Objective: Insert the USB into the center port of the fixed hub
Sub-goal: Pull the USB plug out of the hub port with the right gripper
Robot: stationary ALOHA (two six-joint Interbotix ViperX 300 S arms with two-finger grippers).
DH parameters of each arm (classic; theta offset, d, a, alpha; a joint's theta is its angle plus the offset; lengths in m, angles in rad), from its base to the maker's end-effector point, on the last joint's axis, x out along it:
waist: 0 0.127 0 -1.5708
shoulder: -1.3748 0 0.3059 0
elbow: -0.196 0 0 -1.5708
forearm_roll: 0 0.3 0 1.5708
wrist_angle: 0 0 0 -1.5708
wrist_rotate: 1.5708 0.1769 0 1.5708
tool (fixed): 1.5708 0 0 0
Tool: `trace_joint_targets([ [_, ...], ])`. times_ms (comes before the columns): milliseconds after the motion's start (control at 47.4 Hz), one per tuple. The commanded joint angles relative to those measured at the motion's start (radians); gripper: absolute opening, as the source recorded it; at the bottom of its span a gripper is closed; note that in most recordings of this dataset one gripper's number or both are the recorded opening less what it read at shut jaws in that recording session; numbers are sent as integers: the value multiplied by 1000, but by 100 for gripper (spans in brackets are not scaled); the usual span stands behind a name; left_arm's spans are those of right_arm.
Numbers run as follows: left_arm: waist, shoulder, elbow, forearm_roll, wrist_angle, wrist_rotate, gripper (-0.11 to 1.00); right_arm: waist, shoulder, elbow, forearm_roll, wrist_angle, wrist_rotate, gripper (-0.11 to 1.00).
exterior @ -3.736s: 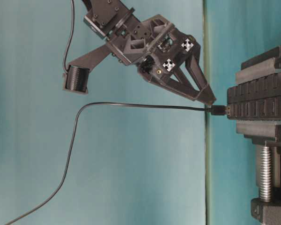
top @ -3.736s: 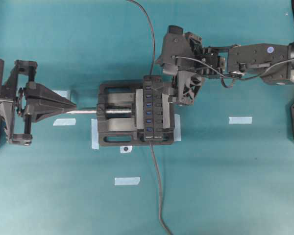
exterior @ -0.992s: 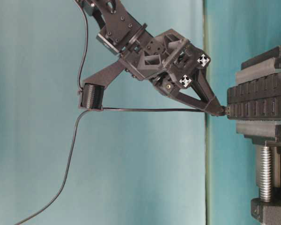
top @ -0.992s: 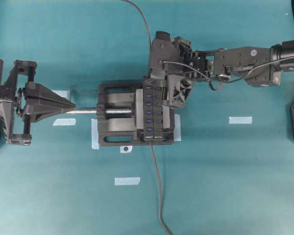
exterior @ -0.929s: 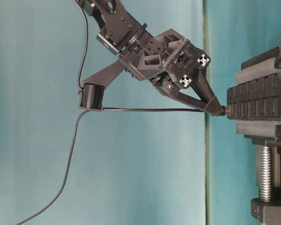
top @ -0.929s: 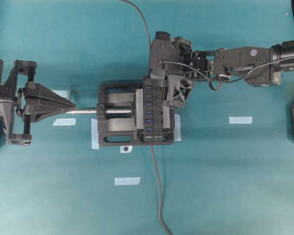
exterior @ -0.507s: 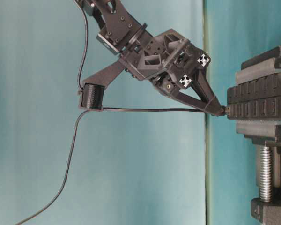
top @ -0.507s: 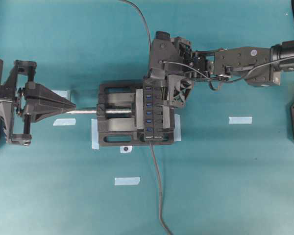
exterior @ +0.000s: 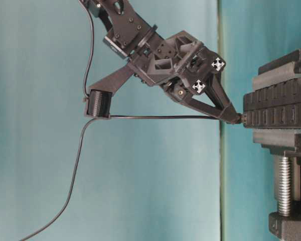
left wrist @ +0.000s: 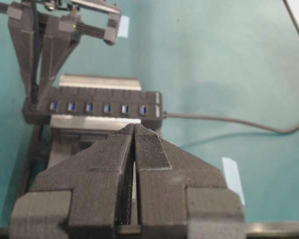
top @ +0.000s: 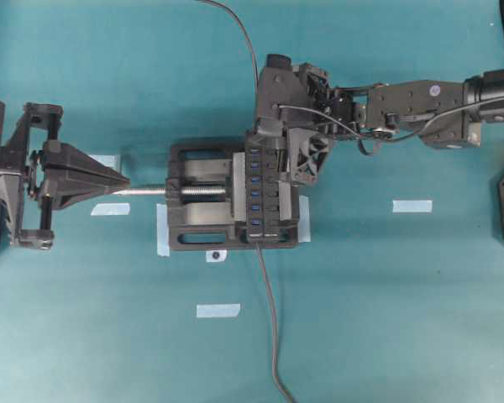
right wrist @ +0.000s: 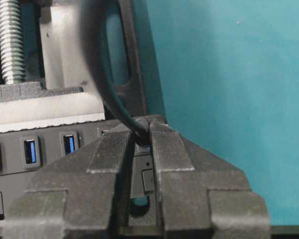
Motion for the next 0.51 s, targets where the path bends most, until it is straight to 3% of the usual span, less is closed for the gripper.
trace_joint_targets([
  [0,0,-3,-14,2,-5,-2,0,11,-15,-20,2,-2,8,9],
  [485,-2,-2,-18,3,-2,-2,0,11,-40,-25,8,18,11,9],
])
